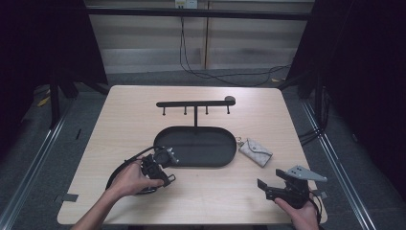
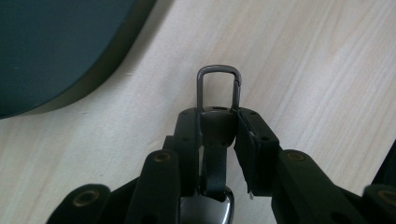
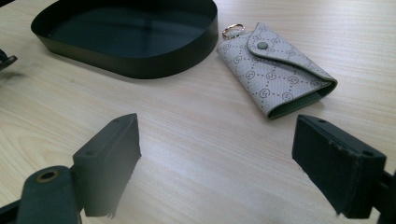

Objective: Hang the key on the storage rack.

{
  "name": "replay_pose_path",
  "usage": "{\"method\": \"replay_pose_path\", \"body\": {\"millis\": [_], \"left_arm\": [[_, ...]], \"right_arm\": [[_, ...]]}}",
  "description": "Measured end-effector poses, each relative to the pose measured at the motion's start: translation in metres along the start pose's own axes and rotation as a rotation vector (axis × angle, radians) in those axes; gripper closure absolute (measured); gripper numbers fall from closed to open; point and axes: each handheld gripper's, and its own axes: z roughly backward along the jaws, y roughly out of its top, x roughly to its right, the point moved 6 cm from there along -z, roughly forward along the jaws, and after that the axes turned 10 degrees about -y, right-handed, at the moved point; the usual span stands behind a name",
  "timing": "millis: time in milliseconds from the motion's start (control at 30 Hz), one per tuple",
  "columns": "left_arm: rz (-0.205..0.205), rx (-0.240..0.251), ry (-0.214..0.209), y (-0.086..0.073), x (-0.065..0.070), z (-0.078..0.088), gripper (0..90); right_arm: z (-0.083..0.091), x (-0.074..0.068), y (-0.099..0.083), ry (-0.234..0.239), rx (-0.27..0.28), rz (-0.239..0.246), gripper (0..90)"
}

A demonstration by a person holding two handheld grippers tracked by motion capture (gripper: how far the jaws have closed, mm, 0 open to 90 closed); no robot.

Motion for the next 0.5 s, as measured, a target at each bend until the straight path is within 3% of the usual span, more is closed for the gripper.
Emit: {"method": "replay_pose_path", "body": {"millis": [33, 133, 200, 500], "left_arm": [[0.019, 0.014, 0.031, -0.001, -0.002, 0.001, 70.6], [0.021, 0.008, 0.022, -0.002, -0.003, 0.002, 70.7], [0.042, 0.041, 0.018, -0.004, -0.004, 0.006, 70.6], [0.065, 0.099, 0.002, -0.008, -0.006, 0.025, 70.7]], "right_arm": [[0.0, 0.0, 0.0, -0.001, -0.001, -0.002, 15.2], [0.0, 0.0, 0.0, -0.003, -0.002, -0.003, 15.2], [0.0, 0.001, 0.0, -0.004, -0.001, -0.004, 15.2], [0.0, 0.001, 0.0, -0.005, -0.002, -0.007, 15.2]]}}
